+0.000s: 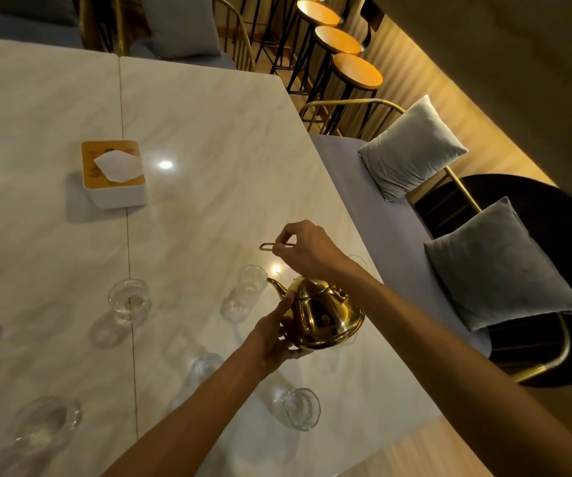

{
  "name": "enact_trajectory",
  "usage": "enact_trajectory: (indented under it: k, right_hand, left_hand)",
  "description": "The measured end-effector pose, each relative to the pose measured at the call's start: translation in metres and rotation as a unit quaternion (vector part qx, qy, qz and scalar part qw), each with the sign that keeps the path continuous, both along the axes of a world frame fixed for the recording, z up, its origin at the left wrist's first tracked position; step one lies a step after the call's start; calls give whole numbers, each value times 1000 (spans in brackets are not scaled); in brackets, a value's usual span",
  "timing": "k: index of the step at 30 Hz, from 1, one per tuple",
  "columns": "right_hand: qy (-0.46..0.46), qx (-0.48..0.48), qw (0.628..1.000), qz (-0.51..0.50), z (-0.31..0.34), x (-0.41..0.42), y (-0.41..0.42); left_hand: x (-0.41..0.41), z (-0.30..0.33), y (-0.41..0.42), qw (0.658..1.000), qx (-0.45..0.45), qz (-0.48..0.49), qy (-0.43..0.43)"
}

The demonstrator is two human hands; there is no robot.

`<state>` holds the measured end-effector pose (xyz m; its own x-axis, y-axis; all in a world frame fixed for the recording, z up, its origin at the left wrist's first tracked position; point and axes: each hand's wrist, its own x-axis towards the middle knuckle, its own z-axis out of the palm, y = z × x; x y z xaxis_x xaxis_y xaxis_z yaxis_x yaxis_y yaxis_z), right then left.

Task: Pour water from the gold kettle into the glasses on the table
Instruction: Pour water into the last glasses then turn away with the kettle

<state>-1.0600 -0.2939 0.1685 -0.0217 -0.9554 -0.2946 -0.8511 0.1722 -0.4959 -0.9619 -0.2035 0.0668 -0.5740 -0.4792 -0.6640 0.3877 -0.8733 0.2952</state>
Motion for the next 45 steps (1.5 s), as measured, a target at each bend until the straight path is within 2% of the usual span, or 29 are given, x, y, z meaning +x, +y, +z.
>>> enact_trajectory:
  k: [11, 45]
  right_hand:
    - [14, 7, 1000, 3, 4, 6, -6]
    - [36, 13, 999, 27, 5, 10, -18]
  left_hand:
    - [5, 1, -2, 999, 18, -2, 39]
    - [-3, -6, -9, 997, 43, 12, 63]
